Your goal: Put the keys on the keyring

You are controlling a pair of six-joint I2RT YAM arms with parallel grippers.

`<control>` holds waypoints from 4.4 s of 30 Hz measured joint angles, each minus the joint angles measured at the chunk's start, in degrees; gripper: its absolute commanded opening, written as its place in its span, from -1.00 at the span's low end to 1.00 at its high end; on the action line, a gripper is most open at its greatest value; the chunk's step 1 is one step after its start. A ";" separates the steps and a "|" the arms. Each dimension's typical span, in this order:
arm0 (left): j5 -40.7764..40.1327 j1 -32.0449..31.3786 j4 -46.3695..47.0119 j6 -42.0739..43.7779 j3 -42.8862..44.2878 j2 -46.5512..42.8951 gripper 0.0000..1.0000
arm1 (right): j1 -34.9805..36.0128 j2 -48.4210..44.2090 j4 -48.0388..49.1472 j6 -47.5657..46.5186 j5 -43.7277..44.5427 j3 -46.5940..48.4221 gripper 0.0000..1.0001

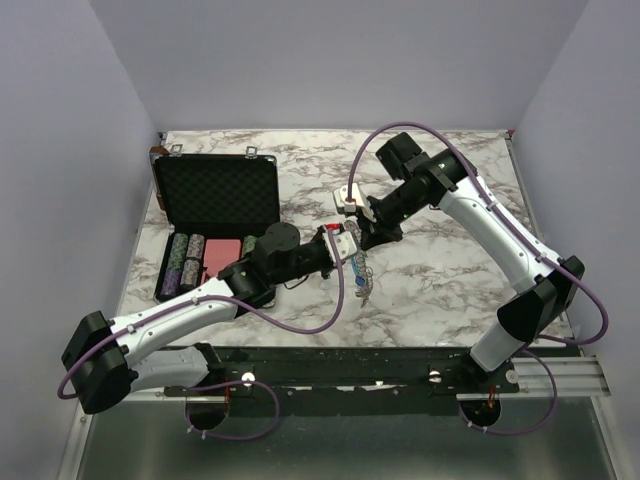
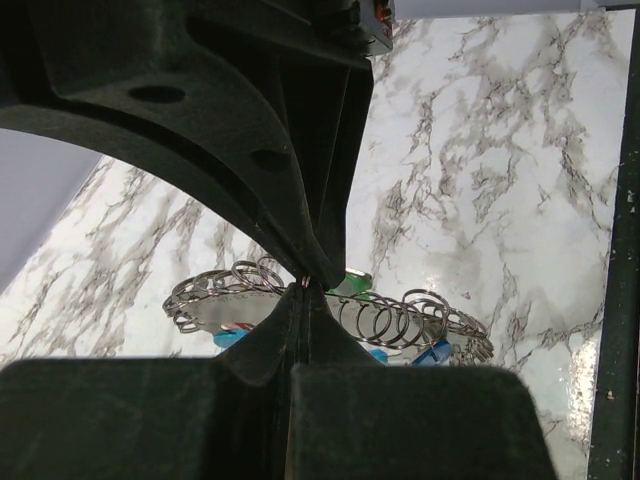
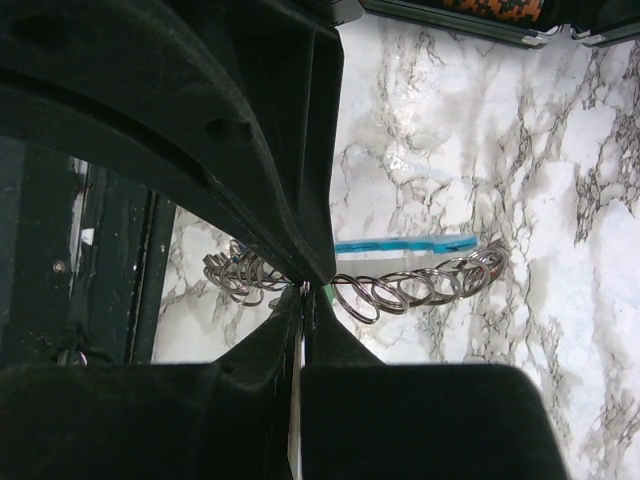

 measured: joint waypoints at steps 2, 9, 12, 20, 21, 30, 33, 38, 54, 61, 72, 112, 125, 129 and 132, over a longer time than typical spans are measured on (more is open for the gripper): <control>-0.28 0.00 0.09 -0.04 -0.07 -0.15 -1.00 | 0.00 0.00 0.02 0.37 -0.04 0.00 -0.61; -1.81 0.00 3.45 -2.82 -4.35 -3.15 -1.00 | 0.13 0.00 0.22 2.71 -2.60 -0.07 -0.49; -2.27 0.07 6.54 -5.75 -7.08 -4.94 -1.00 | 0.13 -0.04 0.79 3.80 -4.13 -0.46 -0.48; -3.08 0.59 13.00 -13.44 -11.93 -7.41 -1.00 | 0.13 -0.81 3.34 5.90 -7.65 -3.96 -0.49; -3.13 0.72 13.66 -14.43 -12.24 -7.50 -1.00 | 0.13 -0.85 3.80 6.12 -7.87 -4.31 -0.50; -3.65 1.07 18.67 -20.57 -15.15 -9.11 -1.00 | 0.13 -2.43 7.80 8.70 -9.29 -6.67 -0.99; -3.93 1.09 20.35 -21.73 -15.98 -9.33 -1.00 | 0.13 -2.91 8.57 9.35 -9.33 -6.93 -0.99; -3.67 1.27 22.36 -22.21 -17.33 -10.34 -0.52 | 0.22 -3.32 9.25 9.77 -9.49 -7.02 -0.99; 10.36 3.34 -1.64 -6.43 -1.05 -7.19 -0.13 | 0.39 -0.09 0.81 2.47 -4.74 -1.75 -0.99; 12.31 3.37 -7.65 -3.04 0.66 -4.07 -0.11 | 0.39 0.20 0.31 2.05 -4.50 -1.09 -0.99; 11.89 3.39 -9.51 -0.87 1.95 -2.67 -0.17 | 0.39 0.28 0.26 2.03 -4.52 -1.01 -0.99; 5.66 4.09 11.10 -19.47 -12.74 -8.63 -1.00 | 0.59 -1.53 5.88 6.12 -9.94 -8.33 -0.51; 0.76 4.11 20.48 -27.19 -16.15 -9.38 -1.00 | -0.02 -2.51 9.97 9.29 -11.85 -9.29 -0.62; -0.74 4.09 23.30 -29.16 -17.75 -9.75 -1.00 | -0.52 -2.62 11.52 10.86 -12.74 -9.75 -0.96; -1.97 4.09 26.08 -30.99 -19.39 -10.01 -1.00 | -1.11 -2.67 12.50 11.76 -13.88 -10.14 -0.99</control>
